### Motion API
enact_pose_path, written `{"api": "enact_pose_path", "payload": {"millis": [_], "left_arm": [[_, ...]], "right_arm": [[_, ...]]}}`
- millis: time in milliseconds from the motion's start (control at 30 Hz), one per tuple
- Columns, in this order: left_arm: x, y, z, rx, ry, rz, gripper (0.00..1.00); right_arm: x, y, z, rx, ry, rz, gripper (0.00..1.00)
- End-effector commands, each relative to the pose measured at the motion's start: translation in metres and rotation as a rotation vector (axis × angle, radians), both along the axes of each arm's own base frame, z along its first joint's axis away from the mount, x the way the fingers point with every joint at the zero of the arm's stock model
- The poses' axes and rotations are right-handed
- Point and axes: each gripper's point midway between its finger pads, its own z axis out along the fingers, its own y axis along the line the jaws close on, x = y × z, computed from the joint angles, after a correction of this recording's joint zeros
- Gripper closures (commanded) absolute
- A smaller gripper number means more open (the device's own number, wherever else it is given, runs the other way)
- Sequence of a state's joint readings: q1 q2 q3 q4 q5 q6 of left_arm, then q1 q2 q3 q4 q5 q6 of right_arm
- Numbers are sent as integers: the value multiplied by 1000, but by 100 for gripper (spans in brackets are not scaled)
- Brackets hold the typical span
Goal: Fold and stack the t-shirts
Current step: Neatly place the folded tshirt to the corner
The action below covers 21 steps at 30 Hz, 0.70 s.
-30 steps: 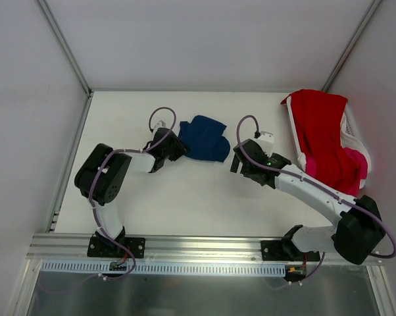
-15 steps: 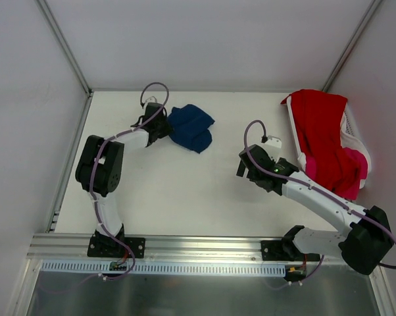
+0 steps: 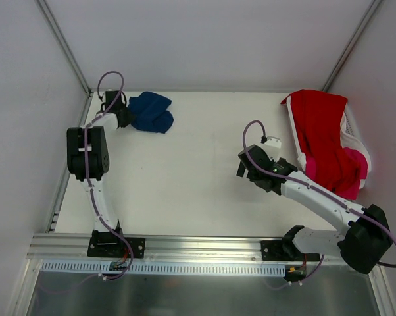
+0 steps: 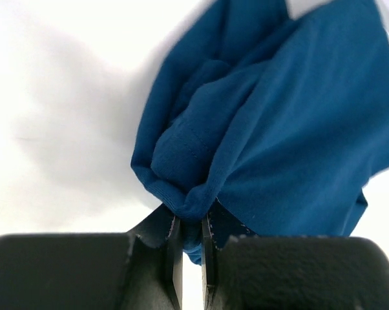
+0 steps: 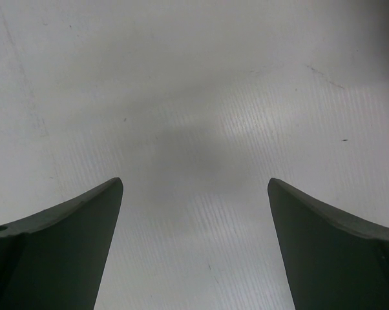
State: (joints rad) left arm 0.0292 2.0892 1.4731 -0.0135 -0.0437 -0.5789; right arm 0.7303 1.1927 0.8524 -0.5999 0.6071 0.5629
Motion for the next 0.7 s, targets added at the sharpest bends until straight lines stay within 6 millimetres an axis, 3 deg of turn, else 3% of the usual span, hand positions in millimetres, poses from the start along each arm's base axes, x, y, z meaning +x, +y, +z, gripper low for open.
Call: {"api": "enact_pose_path", "payload": {"millis": [0, 300, 667], "left_arm": [[9, 30, 11, -105, -18, 91, 100], [19, 96, 25, -137, -64, 192, 100], [1, 188, 18, -160, -73, 408, 100]], "right_arm": [[-2, -8, -4, -45, 0, -7, 0], [-1, -9, -7, -64, 11, -2, 1], [-2, -11, -4, -126, 52, 40, 1]]}}
